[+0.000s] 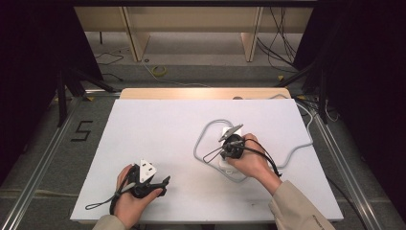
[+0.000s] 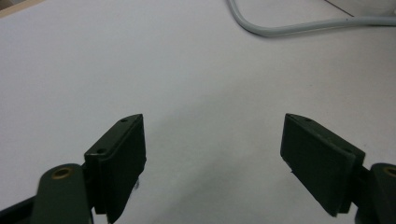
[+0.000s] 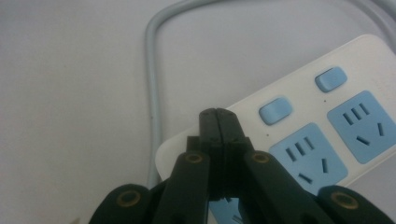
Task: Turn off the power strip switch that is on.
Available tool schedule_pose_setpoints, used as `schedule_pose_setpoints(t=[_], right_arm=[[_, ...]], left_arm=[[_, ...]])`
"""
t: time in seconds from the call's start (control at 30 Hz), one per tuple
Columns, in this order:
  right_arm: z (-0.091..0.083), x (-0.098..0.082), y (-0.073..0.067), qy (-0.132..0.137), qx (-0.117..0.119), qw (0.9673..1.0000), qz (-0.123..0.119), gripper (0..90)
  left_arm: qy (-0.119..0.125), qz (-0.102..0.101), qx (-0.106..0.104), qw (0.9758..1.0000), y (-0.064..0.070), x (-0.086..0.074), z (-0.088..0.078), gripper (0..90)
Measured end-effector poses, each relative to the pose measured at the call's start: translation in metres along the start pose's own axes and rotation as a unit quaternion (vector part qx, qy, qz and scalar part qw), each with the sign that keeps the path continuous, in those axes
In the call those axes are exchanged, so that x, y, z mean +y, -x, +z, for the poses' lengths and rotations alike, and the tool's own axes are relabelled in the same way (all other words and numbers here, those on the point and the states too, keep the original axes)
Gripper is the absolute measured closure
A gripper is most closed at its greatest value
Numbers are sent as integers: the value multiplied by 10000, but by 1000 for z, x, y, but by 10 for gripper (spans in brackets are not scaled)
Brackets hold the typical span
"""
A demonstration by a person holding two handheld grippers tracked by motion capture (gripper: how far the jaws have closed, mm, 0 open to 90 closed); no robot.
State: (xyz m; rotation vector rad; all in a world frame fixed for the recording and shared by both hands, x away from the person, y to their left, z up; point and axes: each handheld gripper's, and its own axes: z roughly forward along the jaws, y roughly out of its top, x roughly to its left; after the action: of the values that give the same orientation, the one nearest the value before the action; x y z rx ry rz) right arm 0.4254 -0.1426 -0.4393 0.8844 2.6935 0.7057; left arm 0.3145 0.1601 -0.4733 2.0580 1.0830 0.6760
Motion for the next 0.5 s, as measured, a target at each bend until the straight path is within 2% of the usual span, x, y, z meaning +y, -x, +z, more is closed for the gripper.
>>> schedule_pose_setpoints(t=[0.07,0.1,0.27,0.5], right_arm=[[0,-2,0,51,-35,9999,-83,900],[-1,-2,-1,45,-37,10000,-16,900],[-4,-2,0,169,-34,9999,-10,900],[-6,-4,1,172,17,9998,-37,900]], left_arm=[[-1,5,-2,10000,0,0,0,221],[-1,6,-3,10000,0,0,0,221],[-5,3,-1,10000,0,0,0,221],[1,-3,6,10000,0,0,0,221]])
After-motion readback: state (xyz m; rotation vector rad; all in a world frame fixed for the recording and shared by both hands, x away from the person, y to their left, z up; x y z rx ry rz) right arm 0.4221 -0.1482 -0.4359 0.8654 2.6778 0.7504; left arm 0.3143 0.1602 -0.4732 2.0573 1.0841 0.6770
